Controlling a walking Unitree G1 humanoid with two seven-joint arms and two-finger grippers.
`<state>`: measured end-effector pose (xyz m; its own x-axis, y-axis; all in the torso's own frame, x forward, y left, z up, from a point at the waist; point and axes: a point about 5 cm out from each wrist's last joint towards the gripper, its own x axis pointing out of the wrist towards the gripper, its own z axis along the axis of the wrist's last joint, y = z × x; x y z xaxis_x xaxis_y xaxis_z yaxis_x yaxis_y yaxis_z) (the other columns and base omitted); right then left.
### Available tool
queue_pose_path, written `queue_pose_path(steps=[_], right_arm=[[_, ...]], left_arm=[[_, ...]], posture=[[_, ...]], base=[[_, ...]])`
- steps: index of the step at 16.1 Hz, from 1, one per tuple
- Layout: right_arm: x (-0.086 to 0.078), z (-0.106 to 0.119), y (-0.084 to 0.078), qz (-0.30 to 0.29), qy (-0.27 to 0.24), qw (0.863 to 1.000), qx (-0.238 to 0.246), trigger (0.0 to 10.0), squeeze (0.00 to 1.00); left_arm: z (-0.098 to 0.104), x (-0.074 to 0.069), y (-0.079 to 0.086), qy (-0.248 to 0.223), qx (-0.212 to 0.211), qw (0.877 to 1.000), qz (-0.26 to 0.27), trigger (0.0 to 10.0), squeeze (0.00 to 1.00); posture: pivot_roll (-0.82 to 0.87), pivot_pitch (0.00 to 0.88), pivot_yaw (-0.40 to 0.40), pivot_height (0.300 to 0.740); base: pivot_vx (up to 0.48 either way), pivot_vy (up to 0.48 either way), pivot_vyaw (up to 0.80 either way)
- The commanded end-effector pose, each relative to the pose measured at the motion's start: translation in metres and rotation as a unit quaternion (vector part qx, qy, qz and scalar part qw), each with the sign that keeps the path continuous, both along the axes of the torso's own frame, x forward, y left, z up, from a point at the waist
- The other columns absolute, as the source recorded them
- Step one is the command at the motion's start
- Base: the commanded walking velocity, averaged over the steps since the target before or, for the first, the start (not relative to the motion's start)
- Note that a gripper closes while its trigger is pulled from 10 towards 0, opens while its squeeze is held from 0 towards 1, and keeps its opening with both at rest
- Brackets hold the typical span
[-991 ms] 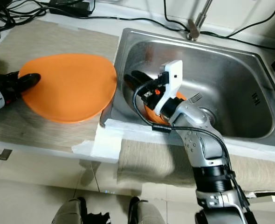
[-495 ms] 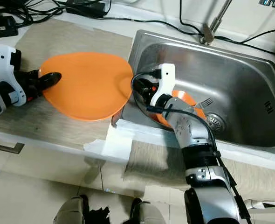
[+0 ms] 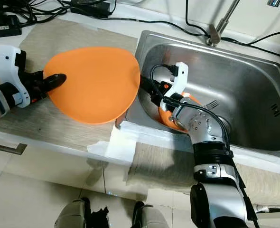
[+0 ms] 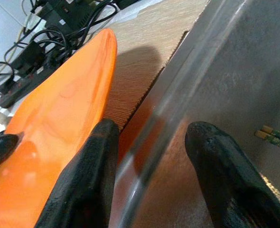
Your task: Kitchen organization
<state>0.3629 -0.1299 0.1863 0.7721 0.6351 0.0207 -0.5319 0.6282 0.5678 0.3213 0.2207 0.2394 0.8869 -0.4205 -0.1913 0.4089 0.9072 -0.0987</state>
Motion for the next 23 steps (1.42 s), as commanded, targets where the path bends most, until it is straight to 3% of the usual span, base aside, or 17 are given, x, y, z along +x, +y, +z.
queue_pose_path(steps=[1, 7, 9, 12, 14, 15, 17, 23], right_arm=[[-0.001, 0.001, 0.001, 0.015, 0.0, 1.0, 0.006, 10.0, 1.0], [0.007, 0.002, -0.026, -0.044, 0.016, 0.999, -0.001, 10.0, 1.0], [0.009, -0.002, -0.038, -0.072, 0.012, 0.996, -0.054, 10.0, 1.0], [0.009, 0.001, -0.05, -0.083, -0.026, 0.993, -0.083, 10.0, 1.0], [0.008, 0.003, -0.06, -0.088, -0.03, 0.993, -0.075, 10.0, 1.0], [0.007, 0.008, -0.063, -0.082, -0.026, 0.995, -0.04, 10.0, 1.0], [0.0, 0.008, -0.043, -0.012, -0.012, 1.0, 0.019, 10.0, 1.0], [-0.006, -0.007, -0.01, 0.039, 0.033, 0.997, 0.063, 10.0, 1.0]], left_arm=[[-0.008, -0.002, -0.036, 0.019, -0.004, 0.995, -0.096, 10.0, 0.0], [-0.009, -0.004, -0.035, 0.02, -0.003, 0.995, -0.101, 10.0, 0.0], [-0.008, -0.004, -0.035, 0.019, -0.002, 0.994, -0.103, 10.0, 0.0], [-0.008, -0.005, -0.036, 0.017, 0.002, 0.994, -0.108, 10.0, 0.0], [-0.007, -0.005, -0.038, 0.016, 0.004, 0.993, -0.113, 10.0, 0.0], [-0.007, -0.005, -0.038, 0.015, 0.004, 0.993, -0.114, 10.0, 0.0], [-0.007, -0.006, -0.039, 0.015, 0.005, 0.993, -0.119, 10.0, 0.0], [-0.009, -0.008, -0.045, 0.014, 0.007, 0.991, -0.133, 10.0, 0.0]], posture=[[-0.1, 0.19, -0.105, 0.74], [-0.1, 0.194, -0.103, 0.74], [-0.1, 0.195, -0.102, 0.74], [-0.1, 0.196, -0.101, 0.74], [-0.1, 0.195, -0.103, 0.74], [-0.1, 0.194, -0.102, 0.74], [-0.1, 0.187, -0.102, 0.74], [-0.1, 0.174, -0.109, 0.74]], base=[[0.0, 0.0, 0.0], [0.0, 0.0, 0.0], [0.0, 0.0, 0.0], [0.0, 0.0, 0.0], [0.0, 0.0, 0.0], [0.0, 0.0, 0.0], [0.0, 0.0, 0.0], [0.0, 0.0, 0.0]])
